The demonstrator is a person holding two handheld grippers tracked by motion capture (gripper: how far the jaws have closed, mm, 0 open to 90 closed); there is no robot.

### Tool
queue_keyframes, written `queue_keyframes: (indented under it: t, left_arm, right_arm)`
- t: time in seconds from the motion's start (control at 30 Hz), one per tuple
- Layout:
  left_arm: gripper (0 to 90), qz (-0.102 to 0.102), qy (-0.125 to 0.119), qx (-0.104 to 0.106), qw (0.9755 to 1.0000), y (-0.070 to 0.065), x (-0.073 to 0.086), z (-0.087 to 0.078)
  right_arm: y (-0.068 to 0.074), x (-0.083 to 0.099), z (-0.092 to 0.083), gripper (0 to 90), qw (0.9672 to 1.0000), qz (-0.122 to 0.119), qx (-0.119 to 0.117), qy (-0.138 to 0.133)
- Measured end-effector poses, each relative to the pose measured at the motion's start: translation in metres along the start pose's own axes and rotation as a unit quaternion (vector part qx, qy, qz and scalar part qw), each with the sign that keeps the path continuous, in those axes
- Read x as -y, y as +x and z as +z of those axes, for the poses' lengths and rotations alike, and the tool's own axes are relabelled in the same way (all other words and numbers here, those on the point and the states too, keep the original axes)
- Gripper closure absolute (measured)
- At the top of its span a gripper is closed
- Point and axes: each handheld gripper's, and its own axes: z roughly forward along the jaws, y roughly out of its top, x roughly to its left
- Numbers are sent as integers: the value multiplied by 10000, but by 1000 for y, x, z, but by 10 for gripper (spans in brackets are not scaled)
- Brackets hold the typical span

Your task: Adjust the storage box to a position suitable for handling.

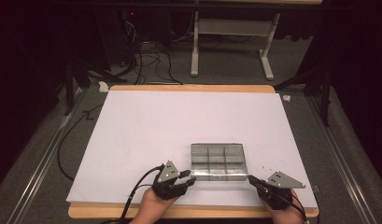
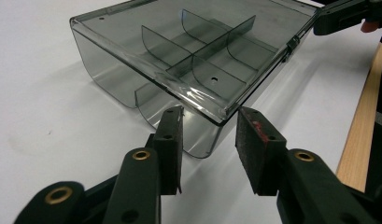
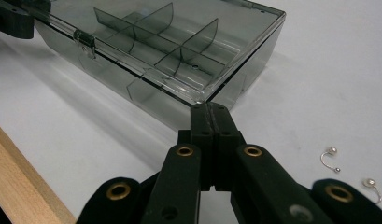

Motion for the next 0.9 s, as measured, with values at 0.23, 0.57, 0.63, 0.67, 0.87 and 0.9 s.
queue_keyframes:
  t: [0.23, 0.57, 0.63, 0.67, 0.87, 0.9]
  left_arm:
    - [644, -21, -45, 0, 10000, 1, 0, -1]
    - [669, -40, -73, -42, 10000, -1, 0, -1]
    - [677, -34, -74, -51, 10000, -1, 0, -1]
    - [679, -38, -76, -53, 10000, -1, 0, -1]
    - [689, -42, -86, -44, 9999, -1, 0, -1]
    - [689, -43, -90, -44, 9999, -1, 0, -1]
  right_arm:
    - [0, 0, 0, 900, 10000, -16, 2, 2]
    - [0, 0, 0, 900, 10000, -2, 12, -6]
    - [-1, 0, 0, 900, 10000, 1, 9, -9]
    - [-1, 0, 0, 900, 10000, 7, 7, 0]
    - [-1, 0, 0, 900, 10000, 2, 9, 0]
    - [-1, 0, 0, 900, 10000, 0, 12, 4]
